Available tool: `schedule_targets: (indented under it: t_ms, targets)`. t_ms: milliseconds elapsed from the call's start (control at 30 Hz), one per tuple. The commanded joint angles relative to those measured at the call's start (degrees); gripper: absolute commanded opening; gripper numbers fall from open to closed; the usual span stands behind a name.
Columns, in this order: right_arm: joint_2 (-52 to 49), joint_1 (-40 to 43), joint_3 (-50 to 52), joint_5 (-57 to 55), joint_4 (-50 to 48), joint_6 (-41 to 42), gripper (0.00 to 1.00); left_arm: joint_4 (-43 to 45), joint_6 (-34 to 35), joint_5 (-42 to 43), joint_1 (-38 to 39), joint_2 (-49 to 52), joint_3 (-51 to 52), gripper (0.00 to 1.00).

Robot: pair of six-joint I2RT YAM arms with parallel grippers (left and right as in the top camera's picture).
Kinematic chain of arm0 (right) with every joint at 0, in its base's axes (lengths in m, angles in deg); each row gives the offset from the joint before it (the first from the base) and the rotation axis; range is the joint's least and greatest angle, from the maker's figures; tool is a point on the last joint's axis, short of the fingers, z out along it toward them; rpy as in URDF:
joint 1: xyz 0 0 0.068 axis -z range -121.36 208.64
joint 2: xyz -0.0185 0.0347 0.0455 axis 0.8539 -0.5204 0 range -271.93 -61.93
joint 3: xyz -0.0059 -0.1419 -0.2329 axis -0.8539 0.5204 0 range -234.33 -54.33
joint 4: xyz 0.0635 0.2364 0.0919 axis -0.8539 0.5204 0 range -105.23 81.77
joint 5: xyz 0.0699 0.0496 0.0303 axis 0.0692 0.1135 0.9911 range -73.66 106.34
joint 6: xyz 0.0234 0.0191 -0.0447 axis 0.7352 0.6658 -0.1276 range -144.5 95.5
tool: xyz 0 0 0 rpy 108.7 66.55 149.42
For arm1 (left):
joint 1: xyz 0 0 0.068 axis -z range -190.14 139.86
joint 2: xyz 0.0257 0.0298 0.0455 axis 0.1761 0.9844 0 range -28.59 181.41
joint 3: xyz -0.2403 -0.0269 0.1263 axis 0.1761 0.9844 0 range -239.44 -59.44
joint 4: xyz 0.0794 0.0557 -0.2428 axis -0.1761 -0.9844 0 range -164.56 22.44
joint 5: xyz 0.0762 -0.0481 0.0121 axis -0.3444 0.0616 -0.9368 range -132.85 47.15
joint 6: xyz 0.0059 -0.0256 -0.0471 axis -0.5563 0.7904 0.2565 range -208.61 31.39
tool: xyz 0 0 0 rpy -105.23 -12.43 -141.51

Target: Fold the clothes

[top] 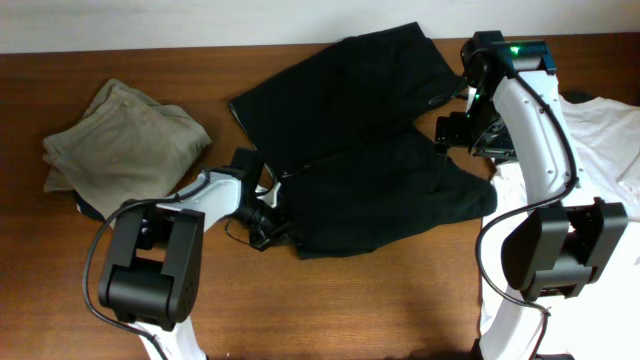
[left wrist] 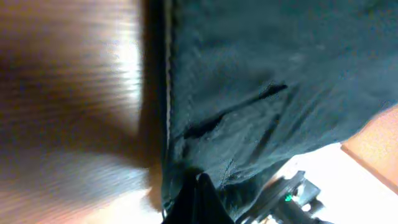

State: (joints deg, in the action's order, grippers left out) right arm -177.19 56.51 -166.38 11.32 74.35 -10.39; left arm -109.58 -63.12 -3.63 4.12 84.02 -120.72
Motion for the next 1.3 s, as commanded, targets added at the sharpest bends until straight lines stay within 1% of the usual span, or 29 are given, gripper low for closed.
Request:
schedule_targets:
  t_ms: [0,33,67,133,167,200,300,333,400,433,467,500,567,600,633,667,700,733,767,833,900,933,967,1000,1033,1067,1133,1200,1267]
  targets:
    - [0.5,0.0,0.1,-0.1,0.3,-0.4,0.95,-8.1,-6.3,-30.2,-2.1,0.9,-5.1,0.01]
    - [0.5,0.0,0.1,-0.1,0.3,-0.4,0.95,-11.5,-6.9,-36.2,-2.6,0.9,-6.6,0.00]
    - [0.5,0.2,0.1,-0.1,-0.4,-0.4,0.98,-16.0,-9.2,-38.5,-4.0,0.8,-7.8,0.00]
    - [0.5,1.1,0.2,0.4,-1.6,-0.4,0.99,-18.9,-9.4,-41.4,-5.3,0.8,-7.8,0.00]
    - [0.5,1.9,0.2,1.0,-1.9,-0.4,0.99,-19.6,-9.4,-45.4,-7.0,0.7,-7.8,0.00]
    - [0.5,2.9,0.4,3.8,-2.3,-3.1,0.99,-19.7,-9.4,-47.3,-9.9,0.3,-7.8,0.00]
    - [0.5,3.6,4.9,12.4,-4.3,-8.3,0.99,-19.5,-11.6,-45.1,-17.9,-2.7,-9.0,0.00]
    - [0.5,3.6,10.3,16.1,-7.4,-8.9,0.99,-18.9,-13.6,-41.8,-19.2,-4.3,-9.4,0.00]
    - [0.5,2.9,22.4,35.5,-13.1,-21.6,0.94,-18.3,-15.5,-40.4,-18.8,-7.2,-9.4,0.00]
    - [0.5,1.7,28.4,41.8,-15.7,-23.7,0.93,-18.3,-16.0,-40.4,-18.2,-7.6,-9.4,0.00]
    - [0.5,0.2,33.2,43.3,-19.8,-21.3,0.93,-18.3,-16.0,-40.5,-17.8,-7.6,-9.4,0.00]
    - [0.5,-2.3,39.1,43.7,-26.9,-15.1,0.93,-18.3,-16.0,-40.4,-17.6,-7.6,-9.4,0.00]
    - [0.5,-7.1,46.2,46.8,-39.6,-9.1,0.93,-18.3,-16.0,-40.4,-17.6,-7.6,-9.4,0.00]
    - [0.5,-8.3,46.9,46.8,-42.2,-7.4,0.89,-18.4,-16.0,-40.4,-17.6,-7.6,-9.4,0.00]
    - [0.5,-9.5,47.0,46.8,-44.5,-6.1,0.81,-18.5,-16.0,-40.4,-17.6,-7.6,-9.4,0.00]
    - [0.5,-11.0,47.0,46.8,-47.6,-5.4,0.54,-18.5,-16.0,-40.4,-17.6,-7.6,-9.4,0.00]
    - [0.5,-11.5,46.3,45.5,-48.5,-5.4,0.22,-18.4,-16.0,-40.2,-17.6,-7.6,-9.4,0.00]
    - [0.7,-10.9,44.7,40.7,-45.9,-4.9,0.05,-18.4,-16.0,-40.0,-17.6,-7.6,-9.4,0.00]
    - [1.3,-9.6,40.3,33.0,-39.0,-5.1,0.04,-18.4,-16.2,-39.9,-17.6,-7.6,-9.4,0.00]
    - [4.2,-8.4,23.4,15.9,-21.2,-7.9,0.04,-18.1,-16.2,-40.0,-17.6,-7.6,-9.4,0.00]
    - [4.9,-9.6,10.9,11.5,-12.0,-8.1,0.04,-18.0,-16.2,-40.0,-17.6,-7.6,-9.4,0.00]
    - [4.9,-11.7,5.2,11.4,-8.5,-8.1,0.08,-18.0,-16.2,-40.0,-17.6,-7.6,-9.4,0.00]
    - [4.9,-13.7,4.3,11.4,-7.6,-7.7,0.35,-17.9,-16.2,-40.0,-17.6,-7.6,-9.4,0.00]
    - [4.7,-15.8,6.1,9.0,-6.8,-7.5,0.68,-18.1,-16.2,-40.0,-17.6,-7.6,-9.4,0.01]
    - [4.6,-15.5,6.8,1.0,-6.9,-2.5,0.87,-18.1,-18.1,-38.2,-17.4,-7.6,-9.4,0.02]
    - [4.7,-13.7,6.7,-2.1,-8.0,-1.3,0.93,-17.8,-20.7,-35.3,-17.0,-7.6,-9.4,0.05]
    - [4.6,-6.2,6.5,1.2,-11.5,-1.4,0.98,-16.0,-25.9,-26.5,-14.7,-7.6,-9.4,0.13]
    - [4.1,0.7,6.6,10.6,-13.1,-4.7,0.93,-14.8,-30.0,-20.3,-11.2,-7.6,-9.4,0.20]
    - [2.9,4.2,7.1,13.2,-13.3,-7.0,0.88,-14.2,-33.2,-19.9,-4.4,-7.5,-9.2,0.21]
